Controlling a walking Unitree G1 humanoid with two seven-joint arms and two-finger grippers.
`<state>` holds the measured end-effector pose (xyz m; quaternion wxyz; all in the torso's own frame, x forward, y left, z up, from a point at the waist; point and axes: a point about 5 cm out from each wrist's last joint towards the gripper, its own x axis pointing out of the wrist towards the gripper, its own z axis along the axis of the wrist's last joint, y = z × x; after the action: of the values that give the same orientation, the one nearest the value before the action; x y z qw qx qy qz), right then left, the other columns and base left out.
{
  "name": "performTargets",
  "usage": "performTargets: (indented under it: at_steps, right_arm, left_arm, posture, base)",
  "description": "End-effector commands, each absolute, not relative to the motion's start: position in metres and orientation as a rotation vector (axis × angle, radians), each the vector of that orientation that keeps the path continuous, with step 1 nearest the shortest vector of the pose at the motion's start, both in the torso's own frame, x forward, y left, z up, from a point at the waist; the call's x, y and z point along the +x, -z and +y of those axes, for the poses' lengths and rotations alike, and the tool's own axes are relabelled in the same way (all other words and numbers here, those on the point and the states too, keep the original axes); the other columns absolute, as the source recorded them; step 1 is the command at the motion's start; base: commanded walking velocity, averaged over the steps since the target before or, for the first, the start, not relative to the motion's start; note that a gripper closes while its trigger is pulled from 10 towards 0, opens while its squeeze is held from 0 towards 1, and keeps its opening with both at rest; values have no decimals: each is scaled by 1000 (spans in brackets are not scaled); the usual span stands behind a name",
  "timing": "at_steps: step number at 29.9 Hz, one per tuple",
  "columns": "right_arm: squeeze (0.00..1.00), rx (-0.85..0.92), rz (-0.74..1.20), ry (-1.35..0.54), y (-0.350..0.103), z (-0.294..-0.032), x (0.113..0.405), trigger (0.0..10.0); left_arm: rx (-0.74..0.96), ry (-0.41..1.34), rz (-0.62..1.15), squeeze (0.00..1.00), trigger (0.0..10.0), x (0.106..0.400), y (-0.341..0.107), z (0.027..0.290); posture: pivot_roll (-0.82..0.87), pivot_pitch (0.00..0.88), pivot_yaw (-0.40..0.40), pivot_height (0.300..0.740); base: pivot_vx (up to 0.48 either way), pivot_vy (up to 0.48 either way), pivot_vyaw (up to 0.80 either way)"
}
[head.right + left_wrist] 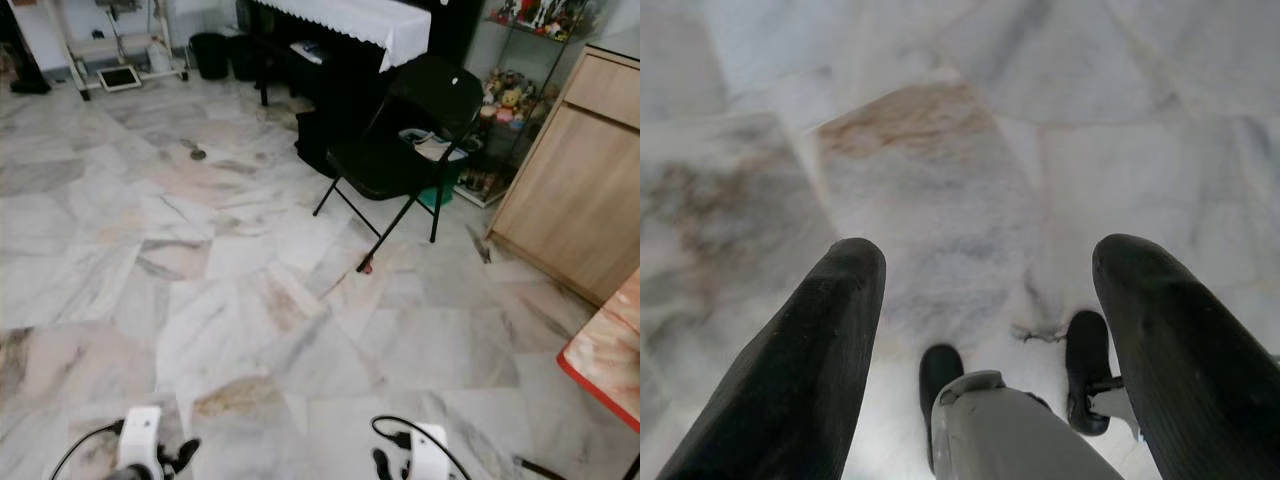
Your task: Setting the table
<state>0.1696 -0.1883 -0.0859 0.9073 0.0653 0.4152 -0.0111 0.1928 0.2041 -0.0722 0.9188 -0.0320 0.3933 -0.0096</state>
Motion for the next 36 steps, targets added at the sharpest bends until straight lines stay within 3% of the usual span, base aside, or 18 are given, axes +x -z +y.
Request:
performTargets:
  at_steps: [1, 17, 36]
  right_arm:
    - [0, 146, 870, 20, 88, -183, 166, 10000]
    - [0, 136, 898, 40, 91, -194, 158, 10000]
    - [0, 133, 906, 48, 90, -198, 159, 10000]
  left_arm:
    - [-62, 14, 828, 0, 10000, 189, 74, 206]
    - [-53, 15, 853, 0, 10000, 183, 78, 206]
    - [-50, -20, 902, 0, 10000, 164, 82, 228]
  posture:
    - [78, 0, -46, 740]
    - [72, 0, -47, 740]
    - [68, 0, -47, 740]
  base:
    - [0, 0, -800]
    - [0, 0, -800]
    - [0, 0, -800]
